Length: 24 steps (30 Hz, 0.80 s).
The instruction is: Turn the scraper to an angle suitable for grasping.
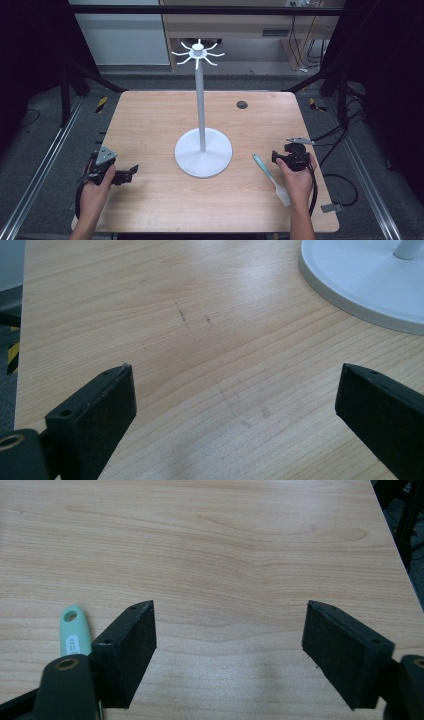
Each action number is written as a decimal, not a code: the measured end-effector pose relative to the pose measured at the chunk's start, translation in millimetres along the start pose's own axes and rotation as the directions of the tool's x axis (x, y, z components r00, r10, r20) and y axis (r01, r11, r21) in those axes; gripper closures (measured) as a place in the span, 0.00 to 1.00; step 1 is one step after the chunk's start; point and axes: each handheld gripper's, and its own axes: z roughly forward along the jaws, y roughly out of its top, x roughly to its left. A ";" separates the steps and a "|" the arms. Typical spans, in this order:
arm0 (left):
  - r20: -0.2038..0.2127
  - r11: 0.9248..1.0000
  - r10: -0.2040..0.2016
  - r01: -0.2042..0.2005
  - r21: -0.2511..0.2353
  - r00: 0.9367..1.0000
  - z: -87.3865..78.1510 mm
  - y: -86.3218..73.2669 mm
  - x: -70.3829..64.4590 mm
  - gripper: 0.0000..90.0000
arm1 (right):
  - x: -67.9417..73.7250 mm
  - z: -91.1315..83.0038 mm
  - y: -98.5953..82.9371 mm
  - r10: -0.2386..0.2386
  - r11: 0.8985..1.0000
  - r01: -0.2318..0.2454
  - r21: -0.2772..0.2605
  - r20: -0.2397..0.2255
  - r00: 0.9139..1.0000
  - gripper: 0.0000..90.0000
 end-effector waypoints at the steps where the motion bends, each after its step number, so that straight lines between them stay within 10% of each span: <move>1: 0.000 1.000 0.000 0.000 0.000 1.000 0.0 0.0 0.0 0.03 | 0.0 0.0 0.0 0.000 1.000 0.000 0.000 0.000 1.000 0.26; 24: 0.009 1.000 0.016 -0.016 0.015 1.000 2.3 0.3 -2.4 0.03 | 46.4 10.3 19.0 -0.170 0.975 0.179 0.129 -0.080 0.982 0.89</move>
